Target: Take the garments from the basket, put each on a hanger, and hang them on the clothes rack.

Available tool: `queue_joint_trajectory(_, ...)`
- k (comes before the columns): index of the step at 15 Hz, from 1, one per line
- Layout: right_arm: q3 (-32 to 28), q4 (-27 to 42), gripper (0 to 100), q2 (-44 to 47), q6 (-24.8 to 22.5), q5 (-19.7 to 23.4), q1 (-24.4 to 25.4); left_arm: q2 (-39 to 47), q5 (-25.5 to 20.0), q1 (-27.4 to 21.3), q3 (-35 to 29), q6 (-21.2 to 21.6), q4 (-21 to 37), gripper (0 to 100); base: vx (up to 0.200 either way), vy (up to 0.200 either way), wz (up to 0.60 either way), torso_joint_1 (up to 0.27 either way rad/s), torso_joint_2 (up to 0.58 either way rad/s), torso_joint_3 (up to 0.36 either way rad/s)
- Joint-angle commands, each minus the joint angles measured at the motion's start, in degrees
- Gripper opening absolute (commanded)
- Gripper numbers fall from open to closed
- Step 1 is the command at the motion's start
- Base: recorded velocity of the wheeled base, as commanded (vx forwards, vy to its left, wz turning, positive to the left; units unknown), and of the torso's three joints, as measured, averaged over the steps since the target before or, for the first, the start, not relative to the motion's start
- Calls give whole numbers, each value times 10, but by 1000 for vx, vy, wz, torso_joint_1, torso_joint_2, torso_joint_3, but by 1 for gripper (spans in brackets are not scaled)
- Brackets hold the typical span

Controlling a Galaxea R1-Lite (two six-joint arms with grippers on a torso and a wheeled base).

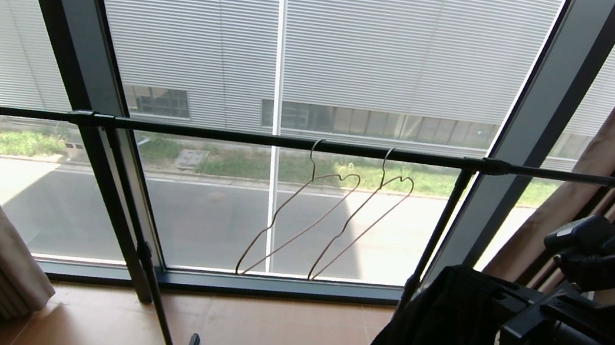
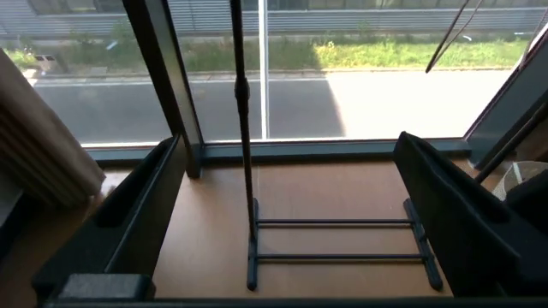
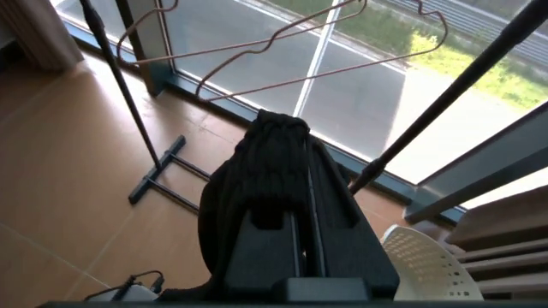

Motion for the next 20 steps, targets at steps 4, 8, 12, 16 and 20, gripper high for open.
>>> queue_joint_trajectory(4, -89, 0, 0, 65, 82, -5, 50, 246, -9, -142, -33, -9, -8, 100, 0, 0, 0, 0, 0, 0)
queue_joint_trajectory(8, -212, 6, 0, 161, 87, -13, 49, 484, -43, -186, -226, -61, -11, 100, 0, 0, 0, 0, 0, 0)
queue_joint_trajectory(12, -222, -1, 0, 197, 121, -67, 53, 530, -42, -350, -238, -170, -33, 100, 0, 0, 0, 0, 0, 0)
queue_joint_trajectory(16, -234, 0, 0, 226, 122, -181, 65, 610, -41, -425, -258, -197, -73, 100, 0, 0, 0, 0, 0, 0)
queue_joint_trajectory(20, -234, 5, 0, 219, 121, -258, 65, 705, -32, -475, -290, -206, -120, 100, 0, 0, 0, 0, 0, 0)
